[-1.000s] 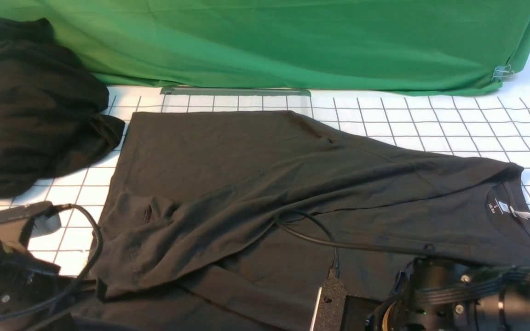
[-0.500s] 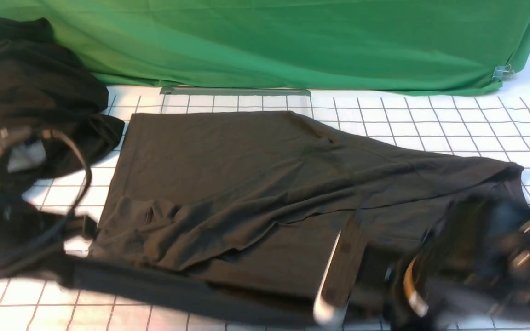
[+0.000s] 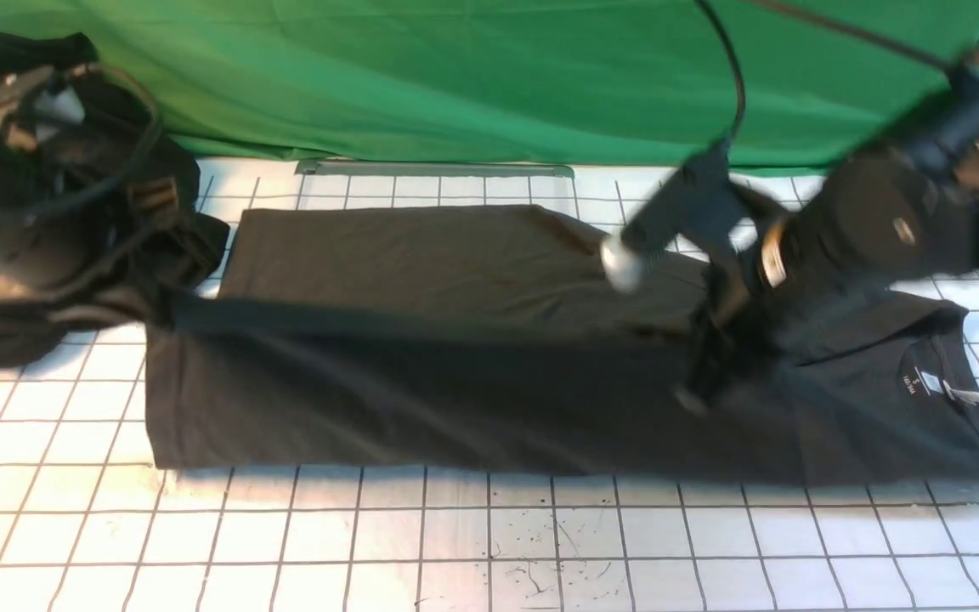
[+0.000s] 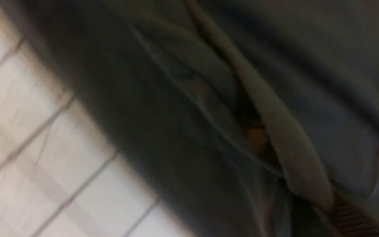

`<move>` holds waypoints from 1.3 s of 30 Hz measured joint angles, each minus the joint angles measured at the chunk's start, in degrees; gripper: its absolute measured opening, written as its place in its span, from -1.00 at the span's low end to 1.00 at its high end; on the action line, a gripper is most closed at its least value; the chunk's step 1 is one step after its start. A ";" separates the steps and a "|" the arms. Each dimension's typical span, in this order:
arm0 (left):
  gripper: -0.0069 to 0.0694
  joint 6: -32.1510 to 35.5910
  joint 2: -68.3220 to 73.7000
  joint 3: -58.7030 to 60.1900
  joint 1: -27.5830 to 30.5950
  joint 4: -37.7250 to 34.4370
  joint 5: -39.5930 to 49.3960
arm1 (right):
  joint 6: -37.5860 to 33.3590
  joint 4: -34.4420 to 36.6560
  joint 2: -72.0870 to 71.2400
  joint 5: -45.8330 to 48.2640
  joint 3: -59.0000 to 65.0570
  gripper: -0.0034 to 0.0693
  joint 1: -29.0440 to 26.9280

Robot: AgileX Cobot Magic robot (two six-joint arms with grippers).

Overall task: Fold a long-sleeved shirt over a white checkered tablecloth.
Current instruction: 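Fold the black garment in half by bringing its near edge over to the far edge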

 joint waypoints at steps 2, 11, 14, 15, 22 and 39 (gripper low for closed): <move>-0.78 0.05 3.08 -2.72 0.52 -0.80 0.06 | -0.12 0.20 2.61 -0.18 -3.16 -0.79 -0.69; -0.78 -0.96 17.92 -20.28 1.32 -1.57 2.12 | -2.56 0.84 18.64 3.06 -23.94 -0.79 -4.52; -0.78 -1.32 23.52 -27.72 1.47 -1.67 3.08 | -2.87 1.74 24.44 5.32 -31.94 -0.79 -6.26; -0.78 -1.32 23.90 -28.70 1.47 -1.74 3.16 | -2.87 1.75 24.82 5.40 -32.42 -0.79 -6.35; -0.78 -3.61 36.48 -43.08 1.41 -2.65 4.03 | -2.87 2.73 36.12 6.06 -44.65 -0.79 -9.50; -0.78 -6.08 44.41 -50.76 1.47 0.31 4.38 | -2.87 2.94 41.21 -1.58 -46.92 -0.79 -10.21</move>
